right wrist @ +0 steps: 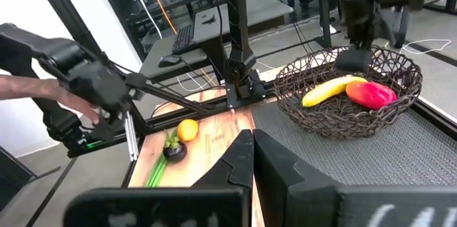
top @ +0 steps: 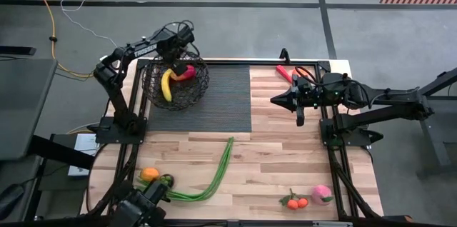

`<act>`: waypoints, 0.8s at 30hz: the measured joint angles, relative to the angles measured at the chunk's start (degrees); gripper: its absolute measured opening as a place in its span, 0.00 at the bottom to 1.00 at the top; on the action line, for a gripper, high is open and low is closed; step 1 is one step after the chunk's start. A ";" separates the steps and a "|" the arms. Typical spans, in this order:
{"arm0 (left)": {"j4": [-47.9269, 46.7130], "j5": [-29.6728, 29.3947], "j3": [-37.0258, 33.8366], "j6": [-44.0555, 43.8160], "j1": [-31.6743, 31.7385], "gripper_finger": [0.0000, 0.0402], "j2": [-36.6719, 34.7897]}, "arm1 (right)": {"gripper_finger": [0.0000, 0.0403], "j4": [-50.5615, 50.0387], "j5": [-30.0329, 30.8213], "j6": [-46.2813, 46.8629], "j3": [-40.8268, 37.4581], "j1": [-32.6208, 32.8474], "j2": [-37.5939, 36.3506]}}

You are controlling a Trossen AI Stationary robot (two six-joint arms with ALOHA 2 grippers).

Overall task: Build produce basket
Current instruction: Put the red chili pepper into the black basket

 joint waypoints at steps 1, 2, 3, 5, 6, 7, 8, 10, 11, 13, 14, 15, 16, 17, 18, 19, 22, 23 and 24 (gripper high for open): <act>-0.19 1.76 1.34 -0.67 0.00 0.61 -0.58 | 0.00 0.00 0.00 0.00 0.00 0.01 0.00; -0.16 3.97 2.74 -1.60 0.00 0.61 -1.31 | 0.00 0.00 0.00 0.00 0.00 -0.01 0.01; 0.00 6.80 4.00 -2.58 0.00 0.61 -2.16 | 0.00 0.00 0.00 0.00 0.00 -0.01 0.01; 1.53 12.75 6.07 -5.50 -0.09 0.61 -4.41 | 0.00 0.00 0.00 -0.03 0.00 0.01 0.02; 3.43 16.05 6.58 -7.15 -0.11 0.61 -5.92 | 0.00 0.00 0.00 -0.12 0.00 0.01 0.02; 5.75 19.38 6.62 -8.79 -0.11 0.61 -7.82 | 0.00 0.00 0.00 -0.33 0.00 0.01 0.02; 8.11 22.43 6.48 -10.30 -0.22 0.61 -9.90 | 0.00 0.00 0.00 -0.43 0.00 -0.01 0.00; 14.89 27.57 5.14 -12.99 -1.15 0.61 -14.83 | 0.00 0.00 0.00 -0.46 0.00 0.01 0.02; 18.04 29.44 4.13 -14.28 -1.84 0.61 -17.38 | 0.00 0.00 0.00 -0.46 0.00 -0.01 0.01; 25.08 32.74 1.16 -15.91 -3.89 0.61 -23.04 | 0.00 0.00 0.00 -0.52 0.00 -0.01 0.02; 28.86 34.15 -0.70 -16.75 -5.33 0.61 -25.96 | 0.00 0.00 0.00 -0.68 0.00 0.00 0.02; 32.61 35.24 -2.81 -17.67 -7.00 0.61 -28.94 | 0.00 0.00 -0.02 -0.95 0.00 -0.01 0.02; 36.36 36.22 -5.23 -18.63 -8.81 0.61 -32.00 | 0.00 0.00 -0.02 -1.09 0.00 0.02 0.02; 40.10 36.53 -7.78 -19.74 -10.84 0.61 -34.86 | 0.00 0.00 -0.02 -1.09 0.00 -0.01 0.02; 43.42 36.48 -10.49 -21.02 -13.08 0.61 -37.77 | 0.00 0.02 -0.02 -1.09 0.00 0.00 0.02; 46.71 36.40 -13.47 -22.14 -15.42 0.61 -40.59 | 0.00 0.00 -0.02 -1.09 0.00 0.01 0.02; 57.38 36.28 -22.54 -24.60 -23.14 0.61 -47.99 | 0.00 0.02 -0.01 -1.47 0.00 0.00 0.02; 60.89 36.26 -25.52 -25.13 -25.78 0.61 -50.06 | 0.00 0.01 0.00 -1.54 0.00 -0.01 0.02; 64.08 35.89 -28.51 -25.61 -28.54 0.61 -52.04 | 0.00 0.00 -0.02 -1.55 0.00 0.00 0.02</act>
